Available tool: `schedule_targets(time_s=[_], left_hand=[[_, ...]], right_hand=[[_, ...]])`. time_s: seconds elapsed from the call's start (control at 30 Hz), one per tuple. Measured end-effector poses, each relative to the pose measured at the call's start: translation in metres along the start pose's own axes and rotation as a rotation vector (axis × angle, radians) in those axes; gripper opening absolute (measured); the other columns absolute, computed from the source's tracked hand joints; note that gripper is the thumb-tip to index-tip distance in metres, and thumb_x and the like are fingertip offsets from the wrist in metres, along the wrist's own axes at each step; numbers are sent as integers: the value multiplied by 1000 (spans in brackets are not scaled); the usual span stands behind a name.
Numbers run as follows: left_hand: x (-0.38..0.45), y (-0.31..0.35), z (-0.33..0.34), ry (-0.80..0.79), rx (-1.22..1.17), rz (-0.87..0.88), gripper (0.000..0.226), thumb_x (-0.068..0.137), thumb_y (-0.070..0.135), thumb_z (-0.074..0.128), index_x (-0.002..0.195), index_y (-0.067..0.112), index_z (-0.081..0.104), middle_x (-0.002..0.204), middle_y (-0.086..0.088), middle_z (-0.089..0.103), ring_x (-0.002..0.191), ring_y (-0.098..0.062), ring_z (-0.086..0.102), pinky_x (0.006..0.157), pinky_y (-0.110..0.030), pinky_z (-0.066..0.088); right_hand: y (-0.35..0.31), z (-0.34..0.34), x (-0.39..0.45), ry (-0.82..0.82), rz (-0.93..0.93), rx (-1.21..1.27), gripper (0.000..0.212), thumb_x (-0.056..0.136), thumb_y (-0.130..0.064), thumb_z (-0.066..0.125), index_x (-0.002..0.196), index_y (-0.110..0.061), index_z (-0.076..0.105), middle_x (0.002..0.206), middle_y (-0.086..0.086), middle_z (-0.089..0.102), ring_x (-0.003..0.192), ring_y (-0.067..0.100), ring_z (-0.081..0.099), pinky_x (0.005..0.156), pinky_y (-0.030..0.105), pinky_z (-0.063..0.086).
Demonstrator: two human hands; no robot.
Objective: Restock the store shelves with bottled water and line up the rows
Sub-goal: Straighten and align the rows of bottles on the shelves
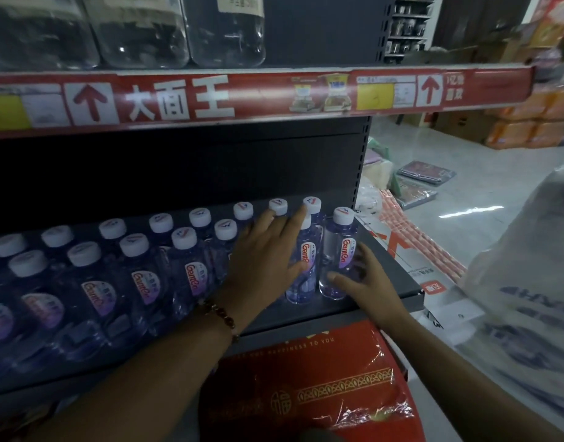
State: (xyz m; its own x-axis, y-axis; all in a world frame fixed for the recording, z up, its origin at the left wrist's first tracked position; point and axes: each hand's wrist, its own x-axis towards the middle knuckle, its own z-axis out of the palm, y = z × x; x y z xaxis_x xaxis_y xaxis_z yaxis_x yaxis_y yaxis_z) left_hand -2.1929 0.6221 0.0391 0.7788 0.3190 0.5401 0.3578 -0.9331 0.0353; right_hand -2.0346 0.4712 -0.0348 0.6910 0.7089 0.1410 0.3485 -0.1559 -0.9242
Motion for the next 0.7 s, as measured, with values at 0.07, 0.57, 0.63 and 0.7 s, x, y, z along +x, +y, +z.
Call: schedule_targets(time_s=[0.07, 0.57, 0.63, 0.7], left_hand=[[-1, -5, -12, -73, -144, -21, 96, 89, 44, 71, 162, 30, 10, 168, -1, 17, 149, -22, 24, 110, -42, 40], [2, -34, -35, 76, -23, -118, 20, 91, 43, 61, 107, 31, 65, 97, 8, 69, 95, -22, 59, 79, -34, 22], [4, -30, -36, 99, -36, -122, 20, 91, 42, 63, 107, 32, 67, 97, 9, 71, 96, -20, 60, 76, -29, 15], [1, -27, -36, 131, -47, -129, 16, 90, 40, 65, 103, 32, 69, 90, 10, 71, 94, -17, 62, 75, -27, 12]], right_hand=[[-25, -5, -7, 167, -171, -131, 86, 80, -66, 67, 151, -30, 33, 153, -7, 42, 139, 9, 41, 113, 36, 35], [-142, -4, 47, -250, -581, -904, 46, 92, -33, 67, 136, -23, 59, 122, 12, 69, 107, 31, 65, 89, 33, 48], [-145, -8, 50, -275, -547, -933, 44, 91, -32, 67, 134, -23, 60, 121, 12, 69, 109, 32, 65, 89, 33, 48], [-148, -13, 50, -300, -529, -952, 42, 91, -32, 67, 131, -23, 62, 116, 11, 71, 106, 31, 65, 87, 32, 47]])
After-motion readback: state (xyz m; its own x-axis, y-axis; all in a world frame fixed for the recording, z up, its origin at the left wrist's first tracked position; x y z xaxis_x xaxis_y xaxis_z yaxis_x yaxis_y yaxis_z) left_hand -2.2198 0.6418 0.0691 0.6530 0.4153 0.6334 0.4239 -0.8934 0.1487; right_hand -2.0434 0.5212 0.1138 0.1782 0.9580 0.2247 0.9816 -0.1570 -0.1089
